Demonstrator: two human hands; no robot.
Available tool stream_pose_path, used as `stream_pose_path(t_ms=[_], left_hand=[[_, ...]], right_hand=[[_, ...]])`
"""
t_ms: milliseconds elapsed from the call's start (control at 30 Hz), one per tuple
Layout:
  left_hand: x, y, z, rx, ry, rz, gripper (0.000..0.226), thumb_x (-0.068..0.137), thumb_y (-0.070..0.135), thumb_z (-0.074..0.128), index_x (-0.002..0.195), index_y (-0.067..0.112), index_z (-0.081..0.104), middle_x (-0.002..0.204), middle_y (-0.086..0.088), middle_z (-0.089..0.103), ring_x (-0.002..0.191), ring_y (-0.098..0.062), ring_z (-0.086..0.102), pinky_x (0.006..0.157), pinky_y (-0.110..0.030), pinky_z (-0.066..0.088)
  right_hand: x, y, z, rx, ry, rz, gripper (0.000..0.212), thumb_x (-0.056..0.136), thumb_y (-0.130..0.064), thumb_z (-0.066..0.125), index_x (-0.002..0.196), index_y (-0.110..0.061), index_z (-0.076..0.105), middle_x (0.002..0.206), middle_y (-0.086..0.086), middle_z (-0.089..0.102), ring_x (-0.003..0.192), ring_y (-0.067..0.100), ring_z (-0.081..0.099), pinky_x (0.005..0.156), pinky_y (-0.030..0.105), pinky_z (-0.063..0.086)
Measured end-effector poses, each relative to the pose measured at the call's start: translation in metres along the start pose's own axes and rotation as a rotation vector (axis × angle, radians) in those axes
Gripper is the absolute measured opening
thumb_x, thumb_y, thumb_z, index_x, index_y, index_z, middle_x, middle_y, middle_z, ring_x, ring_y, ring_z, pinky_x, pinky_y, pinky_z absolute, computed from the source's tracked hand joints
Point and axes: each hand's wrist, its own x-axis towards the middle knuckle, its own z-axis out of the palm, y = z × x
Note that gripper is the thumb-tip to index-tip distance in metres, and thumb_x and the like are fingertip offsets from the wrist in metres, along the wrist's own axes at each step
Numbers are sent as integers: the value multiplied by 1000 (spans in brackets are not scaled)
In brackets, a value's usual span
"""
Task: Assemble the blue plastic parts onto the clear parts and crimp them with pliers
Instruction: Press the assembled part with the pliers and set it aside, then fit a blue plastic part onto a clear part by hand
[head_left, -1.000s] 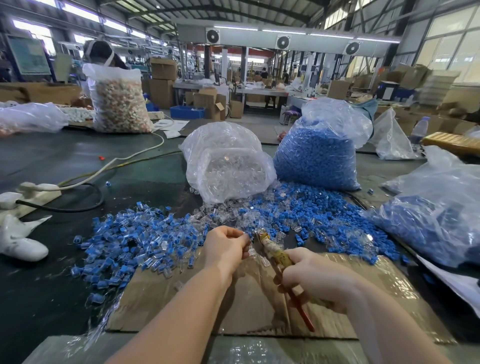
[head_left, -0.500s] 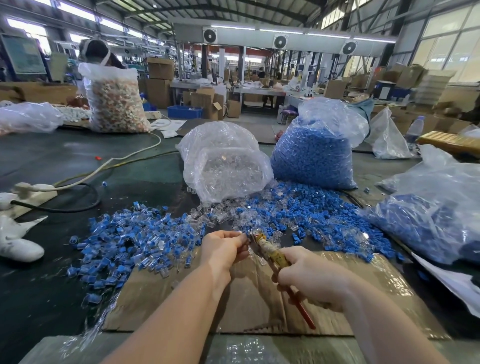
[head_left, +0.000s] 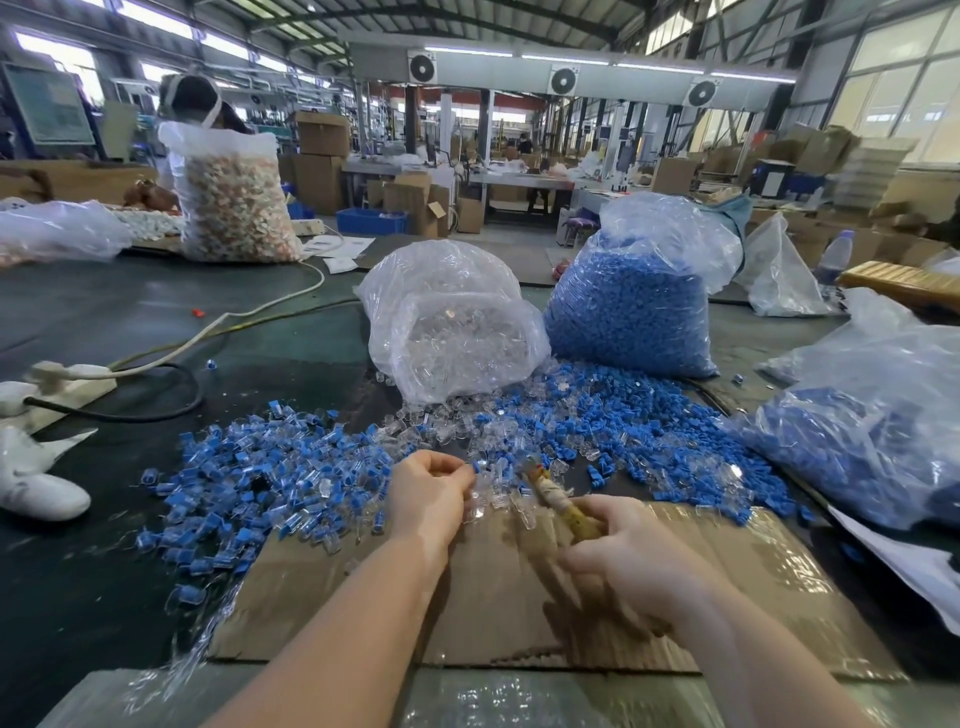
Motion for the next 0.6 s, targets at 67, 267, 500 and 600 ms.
stream_pose_path(t_ms=[67, 267, 500, 600], left_hand=[[7, -3, -12, 362, 93, 212, 7, 88, 11, 60, 83, 15, 59, 79, 0, 63, 64, -9, 57, 56, -22, 46], [25, -13, -46, 975, 282, 488, 19, 94, 22, 53, 106, 27, 66, 101, 4, 65, 87, -13, 49, 79, -30, 40], [30, -18, -49, 1149, 300, 481, 28, 94, 22, 50, 117, 35, 61, 111, 8, 57, 103, -15, 41, 88, -31, 32], [23, -19, -37, 1075, 251, 542, 26, 93, 27, 51, 117, 31, 61, 112, 9, 55, 106, -14, 39, 89, -30, 28]], right_hand=[[6, 16, -1, -132, 147, 10, 18, 81, -21, 69, 95, -20, 58, 82, -4, 62, 63, 3, 58, 57, 19, 50], [14, 53, -11, -742, 392, 225, 64, 80, -63, 55, 131, -29, 40, 134, -1, 47, 126, 20, 40, 105, 40, 34], [15, 63, -17, -788, 395, 207, 72, 79, -71, 48, 137, -30, 36, 135, 1, 46, 127, 21, 40, 105, 39, 37], [16, 59, -20, -800, 352, 237, 72, 79, -72, 45, 137, -30, 35, 137, 2, 44, 129, 22, 39, 106, 41, 37]])
